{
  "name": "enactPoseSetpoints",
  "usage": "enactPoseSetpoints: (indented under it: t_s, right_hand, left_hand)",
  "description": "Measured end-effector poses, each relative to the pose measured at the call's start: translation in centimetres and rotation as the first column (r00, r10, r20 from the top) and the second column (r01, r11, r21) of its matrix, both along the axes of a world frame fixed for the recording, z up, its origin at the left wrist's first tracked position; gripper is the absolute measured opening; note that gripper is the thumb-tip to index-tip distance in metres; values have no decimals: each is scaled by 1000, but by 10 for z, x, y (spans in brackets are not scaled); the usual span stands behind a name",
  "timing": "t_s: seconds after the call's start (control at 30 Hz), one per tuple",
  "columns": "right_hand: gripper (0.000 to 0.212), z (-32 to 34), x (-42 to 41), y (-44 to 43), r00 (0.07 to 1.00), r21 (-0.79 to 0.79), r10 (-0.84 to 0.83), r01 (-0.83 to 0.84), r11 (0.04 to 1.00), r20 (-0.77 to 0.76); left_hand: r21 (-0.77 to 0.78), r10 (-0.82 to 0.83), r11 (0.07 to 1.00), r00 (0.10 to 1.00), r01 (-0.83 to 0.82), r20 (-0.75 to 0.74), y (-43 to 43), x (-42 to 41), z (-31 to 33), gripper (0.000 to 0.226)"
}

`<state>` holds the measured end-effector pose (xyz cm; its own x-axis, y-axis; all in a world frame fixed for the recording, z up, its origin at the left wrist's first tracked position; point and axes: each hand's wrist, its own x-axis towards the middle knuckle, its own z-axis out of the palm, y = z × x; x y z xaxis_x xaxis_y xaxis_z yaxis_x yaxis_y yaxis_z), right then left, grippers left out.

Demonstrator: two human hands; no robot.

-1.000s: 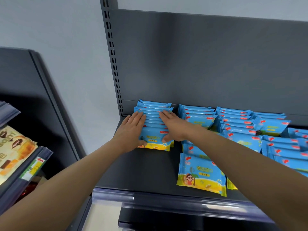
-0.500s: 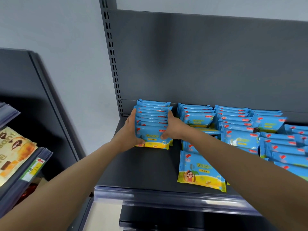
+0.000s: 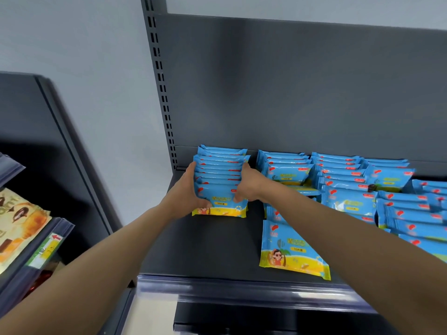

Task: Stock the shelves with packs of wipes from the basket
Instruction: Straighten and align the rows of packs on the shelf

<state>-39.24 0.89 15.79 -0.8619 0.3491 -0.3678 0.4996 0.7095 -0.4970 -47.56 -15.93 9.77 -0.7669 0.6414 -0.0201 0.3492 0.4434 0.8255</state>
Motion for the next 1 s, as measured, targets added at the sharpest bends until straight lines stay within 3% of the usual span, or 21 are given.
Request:
enactPoseSetpoints:
  t_s: [0.1,0.23,0.33,0.47,0.6,0.77,0.9,1.0]
  right_hand:
    - [91,-2,-3,0,999,-21,-4,3,1000,-35]
    - [113,-1,-1,4,1000,-109,-25,23,994,-18]
    - [111,3,-1,7,1000,-153,-19,20,988,6]
    - [112,5,0,8,1000,-29,23,-23,999,18]
    - [101,15,7,16,997,73,66,-64,995,-26]
    - [58,31,17,39,967,199,41,10,980,-250]
    - [46,36,28,61,957,288,41,45,956,-286]
    - [44,35,40,71,969,326,89,-9,945,-232]
  left_hand:
    - [30,26,999,999,-25,-39,0,0,-2,106]
    - [33,2,999,1000,-2,25,-1,-5,-2,112]
    - [-9,0,1000,1000,0,13,-1,-5,1,119]
    - [-91,-14,996,1000,12,-19,-1,-4,5,126]
    - [-210,0,975,953,-67,-303,-2,1,17,129]
    - [-148,-9,984,798,-100,-603,12,19,33,105]
    - [-28,-52,999,746,45,-663,35,51,44,67]
    - [-75,-213,973,738,217,-641,53,78,44,48]
